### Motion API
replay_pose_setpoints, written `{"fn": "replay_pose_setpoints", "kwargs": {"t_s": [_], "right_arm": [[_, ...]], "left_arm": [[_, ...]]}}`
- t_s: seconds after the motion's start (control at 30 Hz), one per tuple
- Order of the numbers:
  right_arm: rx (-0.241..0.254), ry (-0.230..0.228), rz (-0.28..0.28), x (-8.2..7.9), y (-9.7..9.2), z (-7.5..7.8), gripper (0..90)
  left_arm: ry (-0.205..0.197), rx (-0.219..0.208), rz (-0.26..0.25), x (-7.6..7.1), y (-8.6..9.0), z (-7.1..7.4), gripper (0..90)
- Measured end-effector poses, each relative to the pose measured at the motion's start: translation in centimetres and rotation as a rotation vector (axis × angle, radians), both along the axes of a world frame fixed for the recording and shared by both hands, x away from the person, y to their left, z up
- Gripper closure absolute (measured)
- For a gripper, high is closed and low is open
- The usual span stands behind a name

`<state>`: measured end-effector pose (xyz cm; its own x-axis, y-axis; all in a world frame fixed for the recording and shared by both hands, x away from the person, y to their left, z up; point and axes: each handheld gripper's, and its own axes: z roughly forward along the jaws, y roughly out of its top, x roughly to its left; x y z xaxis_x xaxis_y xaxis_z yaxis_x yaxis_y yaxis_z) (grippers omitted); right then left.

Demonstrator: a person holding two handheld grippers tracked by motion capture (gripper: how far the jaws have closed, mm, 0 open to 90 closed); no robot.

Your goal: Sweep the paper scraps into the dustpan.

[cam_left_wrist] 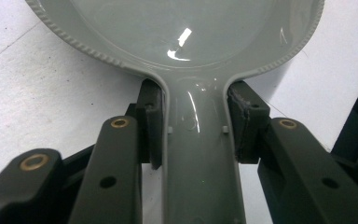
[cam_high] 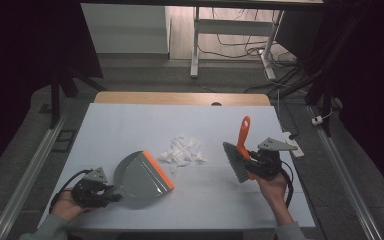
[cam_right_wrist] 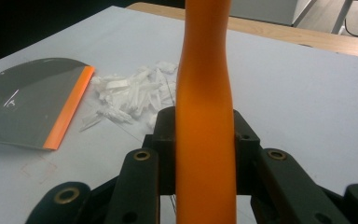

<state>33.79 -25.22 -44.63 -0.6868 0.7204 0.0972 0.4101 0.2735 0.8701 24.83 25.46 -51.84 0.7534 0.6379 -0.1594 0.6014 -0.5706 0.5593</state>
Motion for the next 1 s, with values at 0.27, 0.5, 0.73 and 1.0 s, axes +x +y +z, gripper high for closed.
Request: {"fn": "replay_pose_setpoints", "kwargs": {"t_s": [0.27, 0.5, 0.73, 1.0], "right_arm": [[-0.021, 0.025, -0.004, 1.8, 1.8, 0.3, 70.4], [-0.069, 0.071, -0.025, 4.5, 3.9, 0.3, 70.4], [-0.134, 0.129, -0.066, 8.4, 6.4, 0.1, 70.5], [-0.167, 0.164, -0.08, 10.4, 8.5, -0.4, 70.5]], "left_arm": [[0.004, -0.005, -0.002, 0.3, 0.0, 0.0, 61.3], [0.014, -0.01, -0.032, 0.8, -0.2, -0.1, 61.3], [0.03, -0.032, -0.043, 1.5, 0.0, -0.3, 61.3], [0.027, -0.036, -0.058, 1.4, 0.0, -0.3, 61.3]]}}
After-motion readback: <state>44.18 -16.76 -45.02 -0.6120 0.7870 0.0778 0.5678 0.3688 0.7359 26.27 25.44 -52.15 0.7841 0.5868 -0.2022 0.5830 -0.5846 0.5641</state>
